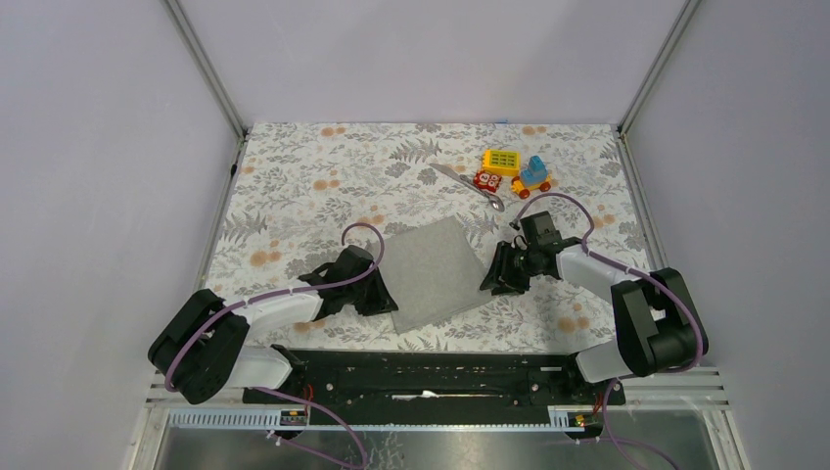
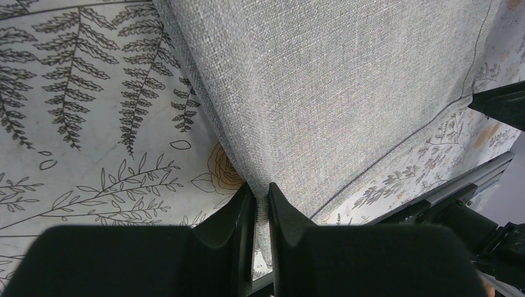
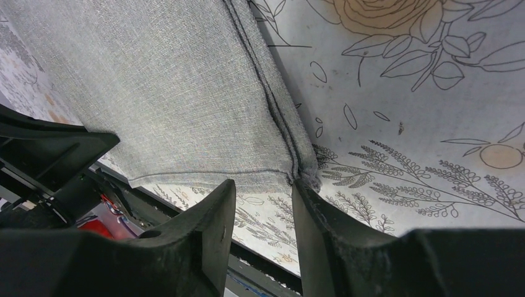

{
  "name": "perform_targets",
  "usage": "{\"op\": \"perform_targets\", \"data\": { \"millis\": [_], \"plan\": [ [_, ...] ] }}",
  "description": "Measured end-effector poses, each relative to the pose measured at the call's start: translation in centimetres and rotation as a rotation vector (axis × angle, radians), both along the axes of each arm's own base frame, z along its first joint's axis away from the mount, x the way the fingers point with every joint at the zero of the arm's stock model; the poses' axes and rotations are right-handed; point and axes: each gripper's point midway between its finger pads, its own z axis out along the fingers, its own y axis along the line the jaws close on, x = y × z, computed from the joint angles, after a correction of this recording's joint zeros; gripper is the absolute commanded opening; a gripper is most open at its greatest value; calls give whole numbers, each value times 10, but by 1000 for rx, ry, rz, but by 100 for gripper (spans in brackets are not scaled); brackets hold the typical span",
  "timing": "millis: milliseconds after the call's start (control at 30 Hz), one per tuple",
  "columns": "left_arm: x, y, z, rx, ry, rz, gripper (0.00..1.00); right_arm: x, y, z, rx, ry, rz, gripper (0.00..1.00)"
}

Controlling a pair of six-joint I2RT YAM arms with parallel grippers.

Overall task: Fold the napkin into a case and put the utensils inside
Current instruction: Pick up the top corner of the square-folded napkin from the center of the board.

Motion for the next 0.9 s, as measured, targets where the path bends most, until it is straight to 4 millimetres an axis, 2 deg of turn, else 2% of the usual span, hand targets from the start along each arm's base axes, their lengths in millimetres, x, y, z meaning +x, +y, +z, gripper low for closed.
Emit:
{"op": "perform_targets", "data": {
  "millis": [600,900],
  "plan": [
    [0,0,0,-2,0,-2,17,-1,1,-2,9,1,3,50],
    [-1,-2,0,-4,-2,-6,16,5,11,4,66,-7,-2,51]
  ]
}}
